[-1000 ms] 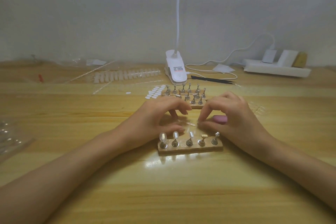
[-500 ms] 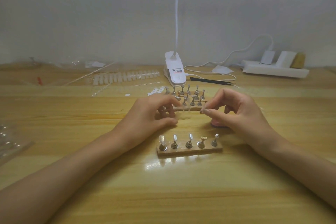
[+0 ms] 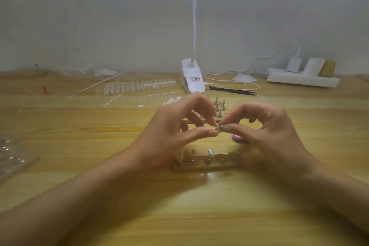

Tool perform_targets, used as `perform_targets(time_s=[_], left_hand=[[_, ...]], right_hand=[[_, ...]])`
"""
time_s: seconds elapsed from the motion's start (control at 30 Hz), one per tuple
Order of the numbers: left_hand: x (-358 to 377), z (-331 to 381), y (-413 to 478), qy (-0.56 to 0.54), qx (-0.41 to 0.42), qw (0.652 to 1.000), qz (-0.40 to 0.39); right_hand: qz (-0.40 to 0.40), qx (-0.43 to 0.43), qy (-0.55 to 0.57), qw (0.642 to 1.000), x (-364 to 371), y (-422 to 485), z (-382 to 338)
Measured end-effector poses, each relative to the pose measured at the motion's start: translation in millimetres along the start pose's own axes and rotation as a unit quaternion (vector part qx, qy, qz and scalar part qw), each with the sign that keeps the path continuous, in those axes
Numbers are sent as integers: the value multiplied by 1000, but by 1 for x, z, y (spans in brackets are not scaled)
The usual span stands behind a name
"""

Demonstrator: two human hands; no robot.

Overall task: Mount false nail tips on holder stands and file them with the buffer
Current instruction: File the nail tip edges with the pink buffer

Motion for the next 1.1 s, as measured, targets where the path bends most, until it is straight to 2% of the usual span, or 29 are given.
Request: perform_targets(time_s=[0.13,0.27,0.37,0.43,0.5,0.57,0.63,0.7,0.77,0.93,1.0,1.1], left_hand=[[-1,7,1,1,26,999,33],[-9,15,3,66,79,993,61],[-17,9,0,47,46,993,100],[-19,-2,-1,12,4,994,112],[-21,-13,-4,-18,-40,992,120],[-21,-26,-7,-59,-86,985,136],[-20,-35,-11,-101,-124,975,154],[-17,-39,-13,-151,-149,964,160],[-13,-40,-13,-200,-157,954,156],[-6,-43,-10,-221,-155,955,124],[-4,-43,-8,-220,-151,957,117],[-3,-41,-4,-217,-134,961,109]], right_hand=[[-4,-28,-11,1000,8,-4,-11],[-24,27,59,998,9,-3,-7],[-96,75,42,992,11,5,0],[-130,100,-9,986,4,14,6],[-110,71,-136,982,-14,25,10],[-131,73,-302,941,-25,30,24],[-178,111,-373,904,-27,27,42],[-170,105,-355,913,-27,25,44],[-146,78,-299,940,-23,26,37],[-124,31,-177,976,-4,28,14],[-129,59,-81,987,4,30,13],[-151,103,32,983,16,28,17]])
Point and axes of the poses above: each hand's wrist, its own y-axis towards the middle knuckle, its own x-axis out of the palm, z = x × y, the point moved 7 cm from there along y, towards the middle knuckle, and after that the axes turned 12 degrees about x, right-handed, at the moved point
